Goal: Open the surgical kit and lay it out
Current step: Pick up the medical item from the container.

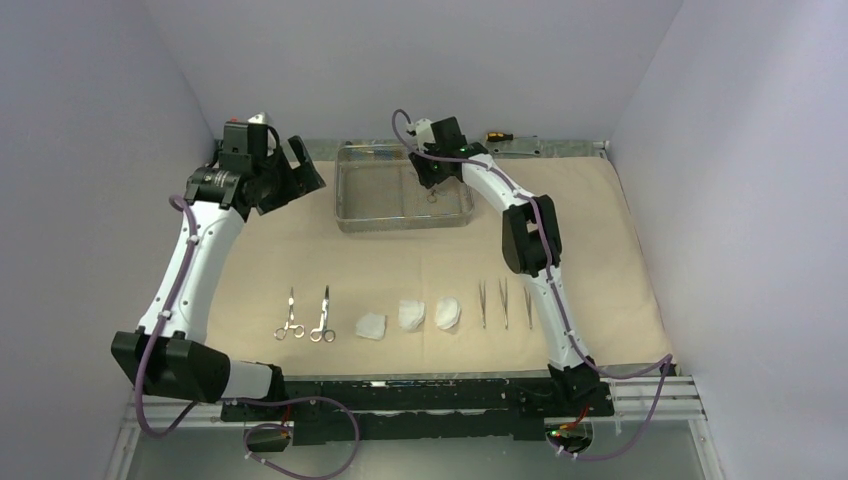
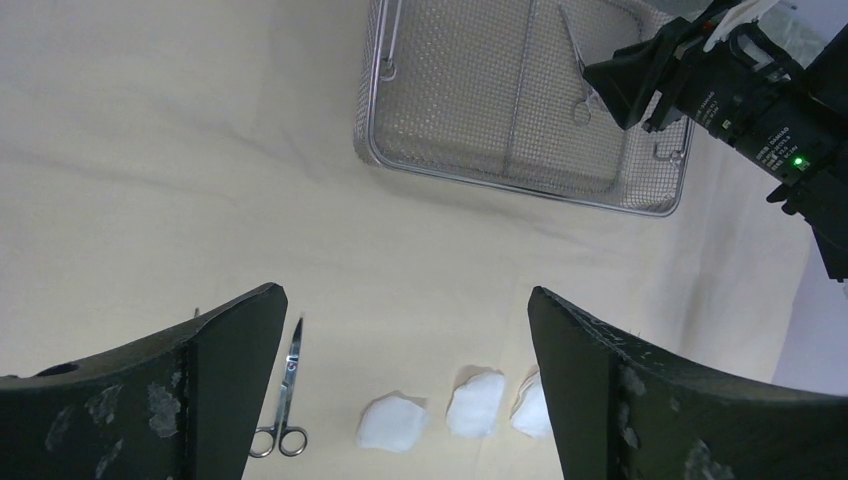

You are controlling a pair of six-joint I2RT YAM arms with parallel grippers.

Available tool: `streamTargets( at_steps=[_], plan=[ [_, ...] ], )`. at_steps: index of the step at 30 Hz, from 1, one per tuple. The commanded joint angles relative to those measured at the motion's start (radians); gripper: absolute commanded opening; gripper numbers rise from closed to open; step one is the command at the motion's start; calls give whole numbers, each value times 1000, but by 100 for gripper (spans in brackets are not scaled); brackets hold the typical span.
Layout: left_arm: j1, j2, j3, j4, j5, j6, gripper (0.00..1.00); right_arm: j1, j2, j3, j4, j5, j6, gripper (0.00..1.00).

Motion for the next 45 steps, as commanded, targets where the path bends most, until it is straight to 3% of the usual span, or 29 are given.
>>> streamTargets(
  at_steps=[1, 15, 25, 38, 45],
  plan=[
    [0, 19, 28, 15, 31, 7, 96, 2, 25, 49, 56, -46, -18, 46],
    [0, 40, 9, 17, 42, 6, 95, 5, 73, 42, -18, 2, -15, 29],
    [0, 46, -8, 66, 106, 13, 95, 38, 1, 5, -50, 97, -34, 14],
    [0, 177, 24, 134, 283, 3, 91, 39, -142, -63, 11, 69, 35, 8],
    [0, 272, 48, 264, 420, -76, 96, 37, -213, -89, 34, 30, 79, 8]
  ],
)
